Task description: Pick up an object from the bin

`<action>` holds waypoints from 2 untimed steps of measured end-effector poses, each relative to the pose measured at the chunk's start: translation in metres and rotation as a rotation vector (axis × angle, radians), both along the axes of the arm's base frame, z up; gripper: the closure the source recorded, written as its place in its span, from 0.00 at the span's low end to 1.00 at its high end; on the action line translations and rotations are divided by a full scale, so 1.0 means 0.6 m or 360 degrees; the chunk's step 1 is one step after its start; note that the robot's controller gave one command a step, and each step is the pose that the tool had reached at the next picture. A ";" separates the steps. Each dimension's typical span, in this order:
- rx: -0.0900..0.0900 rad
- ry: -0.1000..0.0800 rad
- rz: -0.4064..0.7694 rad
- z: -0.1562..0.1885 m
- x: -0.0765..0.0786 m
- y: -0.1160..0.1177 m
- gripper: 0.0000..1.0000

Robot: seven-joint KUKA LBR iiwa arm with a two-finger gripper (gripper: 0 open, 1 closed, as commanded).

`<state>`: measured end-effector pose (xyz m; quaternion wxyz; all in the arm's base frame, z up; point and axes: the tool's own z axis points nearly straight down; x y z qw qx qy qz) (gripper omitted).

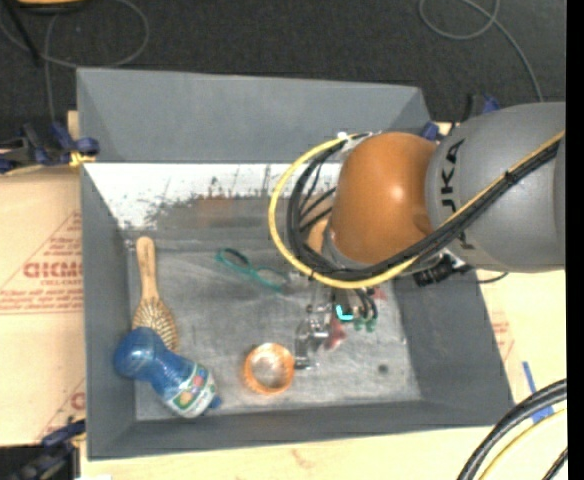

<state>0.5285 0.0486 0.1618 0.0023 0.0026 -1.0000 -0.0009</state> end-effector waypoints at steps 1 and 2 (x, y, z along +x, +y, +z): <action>0.0001 -0.0012 -0.0002 0.006 0.003 0.000 0.00; -0.0006 -0.0054 0.0332 -0.136 -0.053 0.012 1.00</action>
Offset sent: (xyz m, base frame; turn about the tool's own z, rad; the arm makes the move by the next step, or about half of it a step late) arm -0.0421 0.0096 -0.0918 -0.2159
